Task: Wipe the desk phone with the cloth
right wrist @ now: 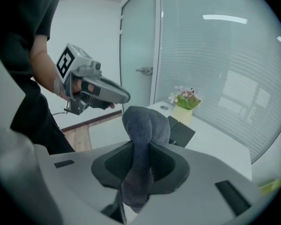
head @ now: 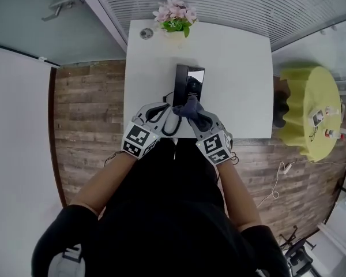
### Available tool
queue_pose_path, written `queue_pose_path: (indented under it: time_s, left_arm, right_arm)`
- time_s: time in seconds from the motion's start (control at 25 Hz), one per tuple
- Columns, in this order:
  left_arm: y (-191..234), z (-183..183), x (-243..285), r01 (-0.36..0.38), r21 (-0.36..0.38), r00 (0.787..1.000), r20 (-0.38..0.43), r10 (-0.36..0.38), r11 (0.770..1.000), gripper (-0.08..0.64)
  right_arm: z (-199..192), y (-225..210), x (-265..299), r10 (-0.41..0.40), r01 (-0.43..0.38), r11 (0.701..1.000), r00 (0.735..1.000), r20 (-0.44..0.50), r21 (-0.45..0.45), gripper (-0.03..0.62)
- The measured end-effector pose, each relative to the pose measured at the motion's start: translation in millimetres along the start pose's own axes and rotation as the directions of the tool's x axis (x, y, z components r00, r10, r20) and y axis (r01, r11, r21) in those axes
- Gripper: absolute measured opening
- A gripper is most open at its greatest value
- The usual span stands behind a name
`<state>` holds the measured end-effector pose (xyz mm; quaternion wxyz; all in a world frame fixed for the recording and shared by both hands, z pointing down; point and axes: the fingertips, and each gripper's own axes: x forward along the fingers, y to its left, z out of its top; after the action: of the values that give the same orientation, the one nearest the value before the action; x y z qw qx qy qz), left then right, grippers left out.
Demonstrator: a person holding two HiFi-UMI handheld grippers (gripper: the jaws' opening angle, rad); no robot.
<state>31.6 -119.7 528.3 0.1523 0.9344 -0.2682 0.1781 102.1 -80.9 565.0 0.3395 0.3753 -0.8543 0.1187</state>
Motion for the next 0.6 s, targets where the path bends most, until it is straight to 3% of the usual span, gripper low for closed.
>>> queue_pose_path:
  time_s: [0.16,0.32,0.44,0.6]
  left_arm:
    - [-9,36,-20,0.008,0.035,0.998,0.060,-0.010,0.999,0.011]
    - [-18,74,-38,0.023,0.053,0.992,0.123,-0.029,0.998,0.011]
    - [-22,96,-52,0.035,0.033,0.985,0.171,-0.040,0.999,0.011]
    - [-28,121,-66,0.038,0.066,0.976,0.213,-0.051,0.997,0.011]
  right_arm:
    - [50,-8,-35,-0.043,0.015,0.990,0.980,0.192,0.142,0.098]
    - [90,-17,-70,-0.080,-0.024,0.963,0.926,0.368,0.269,0.098]
    - [122,-21,-99,-0.100,-0.038,0.964,0.868,0.486,0.265,0.098]
    - [155,-22,-129,-0.107,-0.029,0.975,0.806,0.583,0.218,0.098]
